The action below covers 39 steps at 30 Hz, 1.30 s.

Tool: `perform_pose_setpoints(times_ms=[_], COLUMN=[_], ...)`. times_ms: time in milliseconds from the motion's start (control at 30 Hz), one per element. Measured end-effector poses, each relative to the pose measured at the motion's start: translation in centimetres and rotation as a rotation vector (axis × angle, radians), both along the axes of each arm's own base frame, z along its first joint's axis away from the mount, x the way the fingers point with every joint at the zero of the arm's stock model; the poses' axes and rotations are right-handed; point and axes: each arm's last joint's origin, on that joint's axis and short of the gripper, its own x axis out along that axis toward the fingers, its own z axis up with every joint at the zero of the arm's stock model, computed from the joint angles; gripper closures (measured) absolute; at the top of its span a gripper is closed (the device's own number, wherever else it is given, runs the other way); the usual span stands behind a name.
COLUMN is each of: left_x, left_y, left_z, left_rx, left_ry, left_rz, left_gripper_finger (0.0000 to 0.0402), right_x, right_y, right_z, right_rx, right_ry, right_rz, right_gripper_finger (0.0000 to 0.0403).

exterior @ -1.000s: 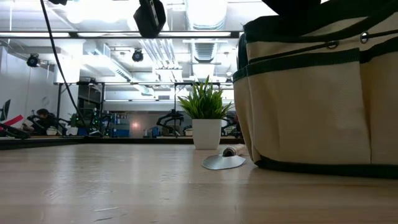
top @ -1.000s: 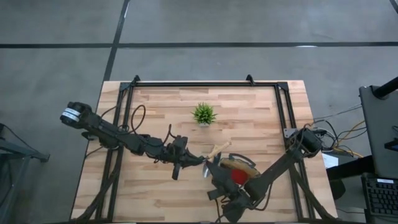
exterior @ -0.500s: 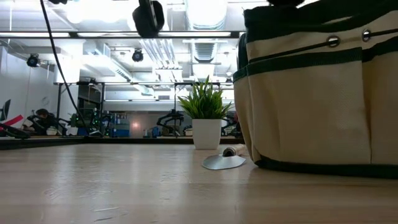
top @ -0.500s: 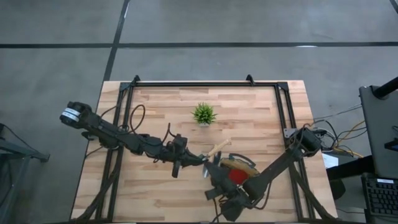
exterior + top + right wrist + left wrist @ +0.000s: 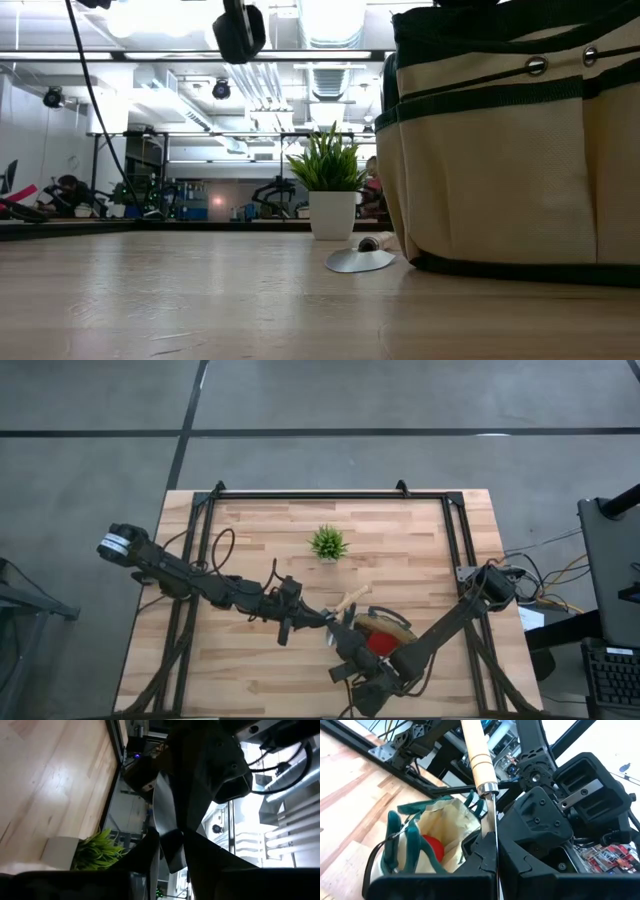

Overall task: Pick & Place Garden tools in Gardening bag
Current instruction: Put the brown trowel into the green gardening bag

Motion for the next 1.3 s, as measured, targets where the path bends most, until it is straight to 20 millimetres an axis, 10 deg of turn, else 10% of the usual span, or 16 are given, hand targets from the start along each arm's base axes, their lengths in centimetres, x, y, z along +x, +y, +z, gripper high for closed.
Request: perform_pose_setpoints(times_ms=[1300], left_x=[-0.2], left_y=[-0.2], left_z=[-0.1], left_rx=[0.039], left_ry=[0.017], left_rz=[-0.017], left_gripper_finger=[0.0399], right_x=[-0.7], right_y=[0.1], right_z=[1.4], right_rx=[-0.071], right_ry=[0.059], right_rz=[-0.019], right_gripper_finger=[0.0335])
